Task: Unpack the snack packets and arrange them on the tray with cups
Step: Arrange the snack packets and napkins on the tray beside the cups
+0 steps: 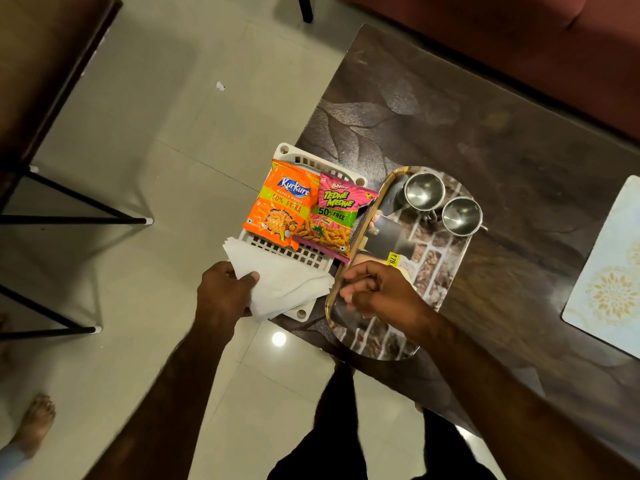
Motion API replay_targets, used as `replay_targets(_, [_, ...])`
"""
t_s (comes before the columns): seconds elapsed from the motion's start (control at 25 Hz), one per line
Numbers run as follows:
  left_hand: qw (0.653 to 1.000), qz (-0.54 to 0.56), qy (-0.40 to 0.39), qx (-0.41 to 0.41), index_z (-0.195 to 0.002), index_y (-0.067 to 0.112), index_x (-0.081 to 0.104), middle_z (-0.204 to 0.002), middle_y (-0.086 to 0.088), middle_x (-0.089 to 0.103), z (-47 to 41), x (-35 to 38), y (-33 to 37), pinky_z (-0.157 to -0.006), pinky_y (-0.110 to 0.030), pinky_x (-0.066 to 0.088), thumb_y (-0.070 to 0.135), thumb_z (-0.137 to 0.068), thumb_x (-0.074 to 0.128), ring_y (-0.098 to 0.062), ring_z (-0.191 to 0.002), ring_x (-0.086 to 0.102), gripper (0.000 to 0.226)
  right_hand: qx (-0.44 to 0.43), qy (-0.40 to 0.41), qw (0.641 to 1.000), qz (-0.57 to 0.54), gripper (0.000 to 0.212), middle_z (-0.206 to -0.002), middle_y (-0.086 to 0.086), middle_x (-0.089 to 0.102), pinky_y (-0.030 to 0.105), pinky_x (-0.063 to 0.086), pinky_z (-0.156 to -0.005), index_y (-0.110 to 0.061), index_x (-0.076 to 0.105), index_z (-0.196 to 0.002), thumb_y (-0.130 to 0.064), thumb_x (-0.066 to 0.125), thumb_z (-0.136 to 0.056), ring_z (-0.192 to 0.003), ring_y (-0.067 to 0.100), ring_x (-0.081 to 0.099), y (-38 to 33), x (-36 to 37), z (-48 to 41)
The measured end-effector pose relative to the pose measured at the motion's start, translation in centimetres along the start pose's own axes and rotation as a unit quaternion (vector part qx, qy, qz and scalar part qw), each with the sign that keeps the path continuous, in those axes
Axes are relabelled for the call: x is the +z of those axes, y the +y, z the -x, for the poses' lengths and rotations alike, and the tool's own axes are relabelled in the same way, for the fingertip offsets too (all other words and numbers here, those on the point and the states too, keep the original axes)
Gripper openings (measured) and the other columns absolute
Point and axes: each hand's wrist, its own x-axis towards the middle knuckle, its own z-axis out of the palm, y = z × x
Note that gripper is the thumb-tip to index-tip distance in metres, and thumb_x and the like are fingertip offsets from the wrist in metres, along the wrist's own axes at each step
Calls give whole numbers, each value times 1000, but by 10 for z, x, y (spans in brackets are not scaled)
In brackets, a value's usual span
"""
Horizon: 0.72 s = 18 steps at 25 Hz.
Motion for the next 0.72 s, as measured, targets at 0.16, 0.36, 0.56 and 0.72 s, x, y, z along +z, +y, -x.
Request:
replay_targets(0.16, [966, -247, 57, 58, -105, 10, 56, -103, -12, 67, 5, 1, 9, -79, -47, 59, 33, -81, 76, -39, -91, 69, 39, 4, 2, 1000, -5, 35, -115, 33, 74, 24, 56, -57, 4, 64, -122, 19, 63, -91, -71, 18, 70, -1, -6, 0])
replay_targets(0.36, [921, -295, 121, 224, -110, 15, 48, -108, -8, 61, 37, 21, 35, -73, -39, 44, 25, -84, 70, -38, -95, 63, 36, -2, 16, 1000, -16, 33, -102, 25, 74, 33, 60, -64, -1, 67, -114, 20, 59, -91, -83, 29, 69, -5, -22, 5])
replay_targets(0.56, [874, -245, -93, 409, -103, 17, 56, -85, 2, 56, 80, 92, 92, -68, -37, 47, 16, -84, 62, -29, -83, 61, 19, -58, 96, 994, 7, 34, -101, 31, 74, 13, 49, -52, -12, 70, -105, 17, 62, -90, -65, 10, 67, -14, -55, 13])
replay_targets(0.72, [828, -302, -138, 452, -118, 17, 50, -117, -7, 53, 85, 163, 135, -81, -47, 51, 18, -81, 64, -32, -103, 59, 39, -115, 215, 969, -25, 37, -76, 6, 71, 24, 54, -59, -19, 70, -91, 17, 61, -90, -54, 4, 63, -15, -95, 18])
